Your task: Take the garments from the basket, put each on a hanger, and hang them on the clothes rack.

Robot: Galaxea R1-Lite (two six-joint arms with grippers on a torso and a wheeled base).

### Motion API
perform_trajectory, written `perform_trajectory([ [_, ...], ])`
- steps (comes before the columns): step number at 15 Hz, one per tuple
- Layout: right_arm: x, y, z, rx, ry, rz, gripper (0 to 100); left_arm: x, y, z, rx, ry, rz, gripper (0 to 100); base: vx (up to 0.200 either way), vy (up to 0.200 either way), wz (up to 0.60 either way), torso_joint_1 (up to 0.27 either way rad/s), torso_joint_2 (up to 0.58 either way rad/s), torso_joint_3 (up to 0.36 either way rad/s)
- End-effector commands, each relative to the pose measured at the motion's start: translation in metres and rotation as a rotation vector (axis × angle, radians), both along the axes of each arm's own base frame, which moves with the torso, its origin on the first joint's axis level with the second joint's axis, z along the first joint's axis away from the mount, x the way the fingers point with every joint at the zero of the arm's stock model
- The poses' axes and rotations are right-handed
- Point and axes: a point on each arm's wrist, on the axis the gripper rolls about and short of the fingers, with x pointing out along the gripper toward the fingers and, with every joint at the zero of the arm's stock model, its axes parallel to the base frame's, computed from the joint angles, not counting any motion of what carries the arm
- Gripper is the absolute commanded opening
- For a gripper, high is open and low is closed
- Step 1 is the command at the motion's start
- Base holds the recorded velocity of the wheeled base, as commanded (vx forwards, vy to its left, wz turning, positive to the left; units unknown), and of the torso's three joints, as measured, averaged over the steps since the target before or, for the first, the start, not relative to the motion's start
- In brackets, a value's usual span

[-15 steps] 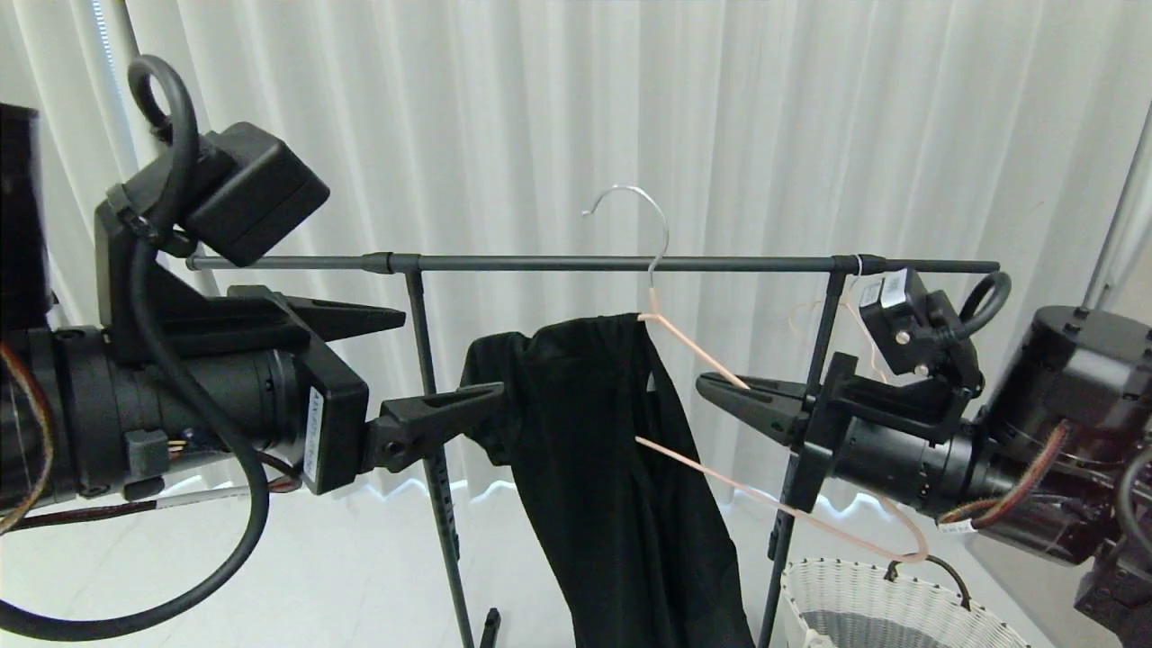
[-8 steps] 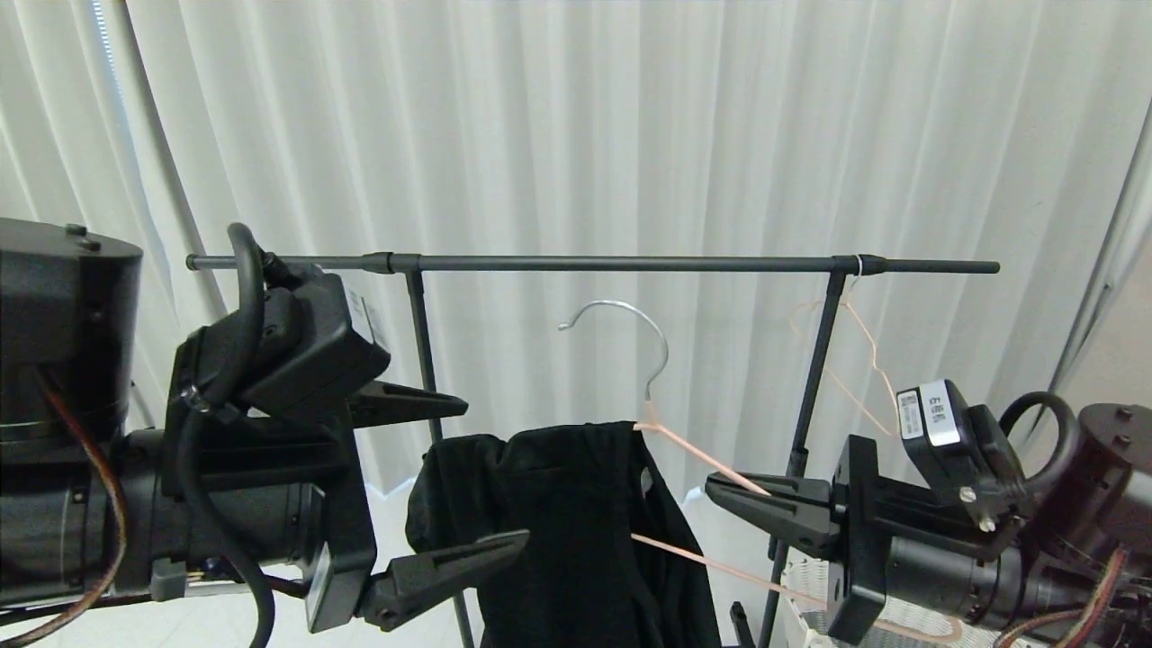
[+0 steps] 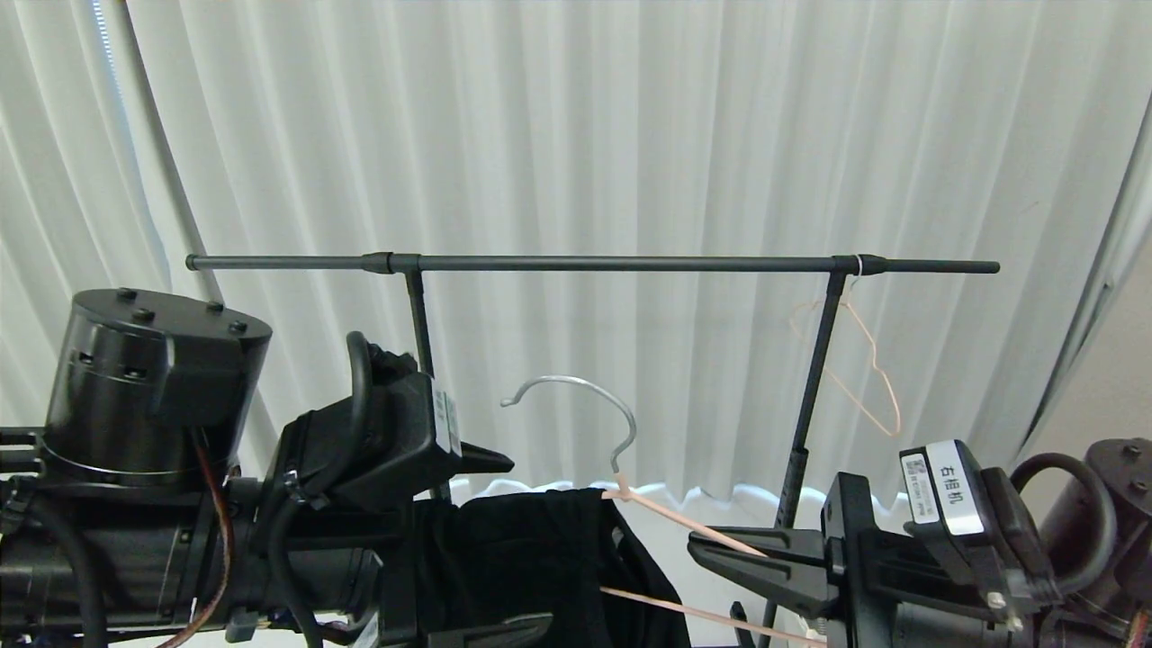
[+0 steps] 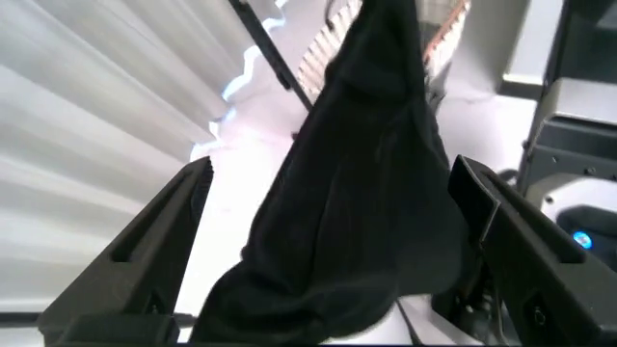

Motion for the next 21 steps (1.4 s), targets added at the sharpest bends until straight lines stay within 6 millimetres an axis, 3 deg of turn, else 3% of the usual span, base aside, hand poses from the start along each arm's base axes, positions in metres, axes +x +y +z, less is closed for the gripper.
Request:
perform_trajectory([
  [1, -0.004, 0.003, 0.0, -0.002, -0.008, 0.022, 0, 0.002, -0.001, -0.006, 0.018, 0.017, -0.002, 100, 0.0, 0.0, 0.0, 0.0, 0.0, 0.0],
  [5, -0.011, 0.007, 0.004, 0.01, -0.041, 0.058, 0, 0.002, 0.001, -0.012, 0.03, 0.034, 0.004, 100, 0.0, 0.0, 0.0, 0.0, 0.0, 0.0],
  [6, -0.012, 0.007, 0.004, 0.012, -0.043, 0.061, 0, 0.002, 0.001, -0.014, 0.034, 0.039, 0.004, 0, 0.0, 0.0, 0.0, 0.0, 0.0, 0.0],
  [12, -0.015, 0.004, 0.008, 0.022, -0.056, 0.059, 0, 0.004, -0.001, -0.016, 0.022, 0.019, 0.005, 0, 0.0, 0.0, 0.0, 0.0, 0.0, 0.0],
  [13, -0.015, 0.003, 0.007, 0.019, -0.062, 0.056, 100, 0.004, -0.001, -0.016, 0.021, 0.018, 0.005, 0, 0.0, 0.0, 0.0, 0.0, 0.0, 0.0],
  [17, -0.016, -0.001, 0.004, 0.006, -0.059, 0.038, 100, 0.003, 0.001, -0.02, 0.031, 0.028, 0.015, 0, 0.0, 0.0, 0.0, 0.0, 0.0, 0.0],
  [21, 0.006, -0.014, 0.001, -0.008, -0.046, -0.175, 100, -0.003, 0.024, -0.036, 0.123, 0.028, 0.184, 0, 0.0, 0.0, 0.0, 0.0, 0.0, 0.0],
])
